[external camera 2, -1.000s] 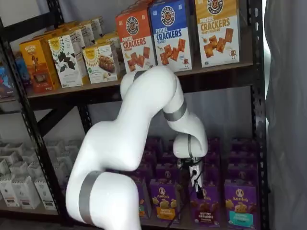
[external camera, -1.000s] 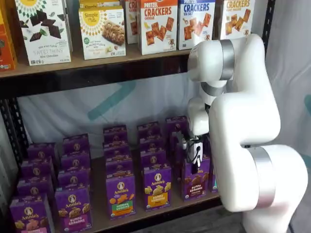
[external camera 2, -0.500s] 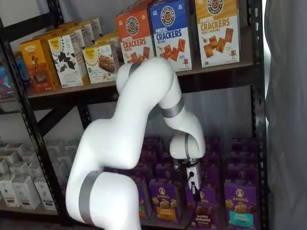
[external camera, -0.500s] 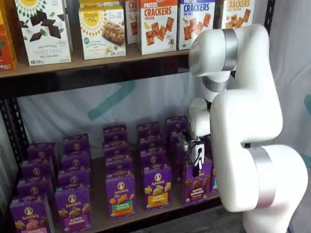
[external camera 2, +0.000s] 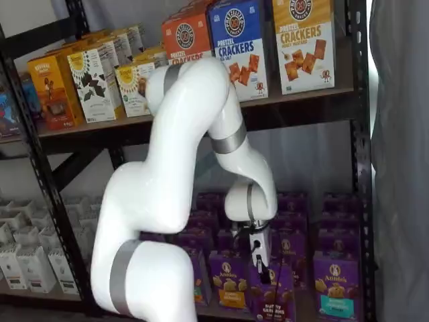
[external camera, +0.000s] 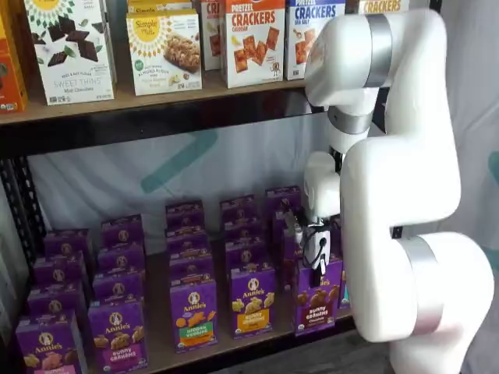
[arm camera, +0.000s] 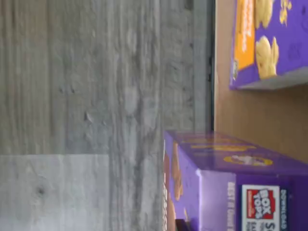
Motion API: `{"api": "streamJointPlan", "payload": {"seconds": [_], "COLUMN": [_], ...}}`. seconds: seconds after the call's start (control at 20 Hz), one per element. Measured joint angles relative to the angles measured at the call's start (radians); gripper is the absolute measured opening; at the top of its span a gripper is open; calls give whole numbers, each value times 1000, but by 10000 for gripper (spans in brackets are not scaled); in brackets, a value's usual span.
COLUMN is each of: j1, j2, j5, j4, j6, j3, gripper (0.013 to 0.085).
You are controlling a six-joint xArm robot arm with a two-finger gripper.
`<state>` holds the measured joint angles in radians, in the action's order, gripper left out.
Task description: Pick up the purple box with a brown patch in the center, on the bottom shelf, the fifth box from the left
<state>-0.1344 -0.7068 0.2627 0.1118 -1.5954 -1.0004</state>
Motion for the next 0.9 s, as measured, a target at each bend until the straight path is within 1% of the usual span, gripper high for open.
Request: {"api": "streamJointPlan", "payload": {"seconds": [0.1,0.25,0.45,0.7,0.8,0.9], "j1": [7,27,50,62,63,63], "j2": [38,122,223,312,339,363], "j5": [-3,3,36,76,86,94], "j4": [-3,-37,-26,-5,2,-2], "j6": [4,-8,25,57,65,61], "j3": [39,116,194,254,272,288], "gripper": [290,290,290,290,290,290]}}
